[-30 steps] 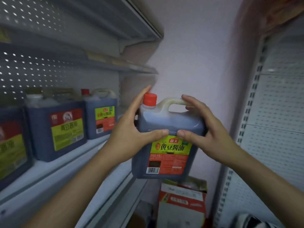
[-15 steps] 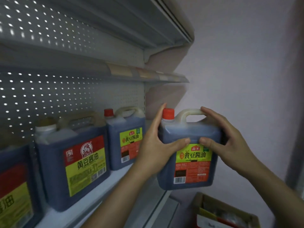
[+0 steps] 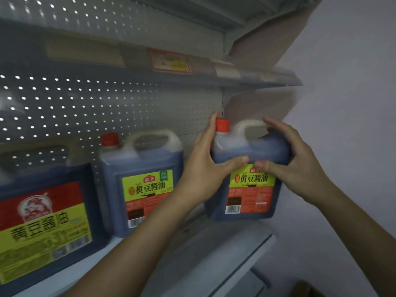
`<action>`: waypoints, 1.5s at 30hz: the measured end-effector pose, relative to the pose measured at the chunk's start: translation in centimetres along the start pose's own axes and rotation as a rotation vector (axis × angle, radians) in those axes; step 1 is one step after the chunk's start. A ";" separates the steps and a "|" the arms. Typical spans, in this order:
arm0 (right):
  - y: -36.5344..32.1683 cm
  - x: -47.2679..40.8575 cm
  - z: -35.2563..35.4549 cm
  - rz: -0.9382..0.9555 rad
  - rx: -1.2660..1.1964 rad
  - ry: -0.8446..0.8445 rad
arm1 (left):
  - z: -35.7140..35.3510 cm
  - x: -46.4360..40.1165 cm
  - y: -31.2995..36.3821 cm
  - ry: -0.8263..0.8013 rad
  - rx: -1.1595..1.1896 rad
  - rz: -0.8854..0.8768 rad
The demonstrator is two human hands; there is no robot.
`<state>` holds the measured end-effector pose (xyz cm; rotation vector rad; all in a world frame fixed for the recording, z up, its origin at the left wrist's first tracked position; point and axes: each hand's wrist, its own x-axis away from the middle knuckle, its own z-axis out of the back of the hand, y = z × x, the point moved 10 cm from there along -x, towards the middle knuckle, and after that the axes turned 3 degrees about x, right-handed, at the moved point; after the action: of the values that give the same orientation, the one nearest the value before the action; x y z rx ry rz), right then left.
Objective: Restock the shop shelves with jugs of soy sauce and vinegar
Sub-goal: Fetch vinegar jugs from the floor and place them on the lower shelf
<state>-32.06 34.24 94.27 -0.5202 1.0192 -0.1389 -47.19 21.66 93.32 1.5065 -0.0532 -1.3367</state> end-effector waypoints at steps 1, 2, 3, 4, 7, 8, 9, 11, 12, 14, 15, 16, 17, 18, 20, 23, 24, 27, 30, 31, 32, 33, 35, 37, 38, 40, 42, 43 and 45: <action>1.2 -0.9 -0.2 0.017 -0.031 -0.014 | -0.2 -0.7 -0.5 0.023 -0.044 0.009; 2.2 -1.8 -0.5 0.030 -0.063 -0.024 | -0.4 -1.4 -0.9 0.042 -0.086 0.016; 3.1 -2.6 -1.0 0.041 -0.099 -0.042 | -0.6 -2.0 -1.3 0.059 -0.127 0.022; 4.1 -3.4 -1.5 0.048 -0.136 -0.062 | -0.6 -2.4 -1.7 0.075 -0.164 0.024; 6.1 -5.6 -3.3 0.082 -0.248 -0.121 | 0.0 -3.3 -2.8 0.145 -0.269 0.039; 6.4 -6.4 -4.0 0.102 -0.277 -0.146 | 0.3 -3.4 -3.0 0.171 -0.299 0.044; 6.7 -7.0 -4.7 0.123 -0.295 -0.166 | 0.5 -3.5 -3.1 0.196 -0.328 0.053; 7.0 -8.1 -6.1 0.159 -0.325 -0.187 | 1.2 -3.3 -3.5 0.252 -0.392 0.090; 7.1 -8.5 -6.8 0.174 -0.344 -0.195 | 1.5 -3.2 -3.7 0.277 -0.420 0.106; 7.4 -9.1 -8.2 0.206 -0.367 -0.211 | 2.0 -3.0 -4.0 0.323 -0.453 0.117; 7.5 -9.3 -8.9 0.216 -0.365 -0.218 | 2.3 -2.9 -4.3 0.336 -0.460 0.123; 7.8 -9.4 -9.6 0.219 -0.369 -0.228 | 2.5 -2.8 -4.7 0.345 -0.467 0.137; 8.0 -9.4 -10.2 0.217 -0.376 -0.238 | 2.5 -2.6 -5.1 0.352 -0.473 0.154; 8.1 -9.5 -10.7 0.217 -0.385 -0.248 | 2.5 -2.5 -5.4 0.361 -0.481 0.162; 8.5 -9.6 -11.5 0.226 -0.402 -0.258 | 2.4 -2.2 -5.4 0.367 -0.496 0.139; 8.6 -9.9 -12.2 0.220 -0.452 -0.285 | 2.0 -2.0 -5.1 0.382 -0.596 0.103; 8.7 -9.8 -12.4 0.216 -0.456 -0.295 | 1.8 -1.8 -4.7 0.399 -0.656 0.088; 8.9 -9.4 -12.8 0.186 -0.458 -0.302 | 0.8 -1.3 -4.1 0.453 -0.750 0.019; 8.5 -8.9 -12.8 0.162 -0.425 -0.239 | 0.8 -1.3 -4.2 0.492 -0.722 0.026; 8.3 -8.8 -12.8 0.158 -0.406 -0.211 | 1.0 -1.4 -4.3 0.504 -0.699 0.030; 8.1 -8.6 -12.9 0.149 -0.395 -0.194 | 1.2 -1.3 -4.3 0.516 -0.677 0.036; 7.9 -8.5 -13.1 0.138 -0.391 -0.188 | 1.5 -1.3 -4.4 0.526 -0.661 0.039; 7.6 -8.3 -13.0 0.140 -0.378 -0.193 | 1.9 -1.2 -4.5 0.536 -0.641 0.049; 7.8 -8.2 -12.9 0.147 -0.376 -0.248 | 2.0 -1.2 -4.8 0.525 -0.629 0.070; 7.8 -8.2 -13.0 0.150 -0.382 -0.298 | 2.0 -1.2 -4.9 0.520 -0.629 0.072; 8.0 -8.1 -13.2 0.169 -0.386 -0.380 | 2.1 -1.2 -4.8 0.517 -0.642 0.065; 8.1 -8.0 -13.3 0.173 -0.388 -0.409 | 2.1 -1.3 -4.6 0.517 -0.660 0.073; 8.2 -8.0 -13.3 0.161 -0.386 -0.411 | 2.1 -1.3 -4.5 0.514 -0.671 0.085; 8.1 -7.9 -13.2 0.148 -0.377 -0.401 | 1.4 -1.5 -4.1 0.487 -0.721 0.120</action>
<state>-48.37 39.45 91.08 -0.7766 0.6856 0.2870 -51.10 23.44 91.71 1.1325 0.5802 -0.7348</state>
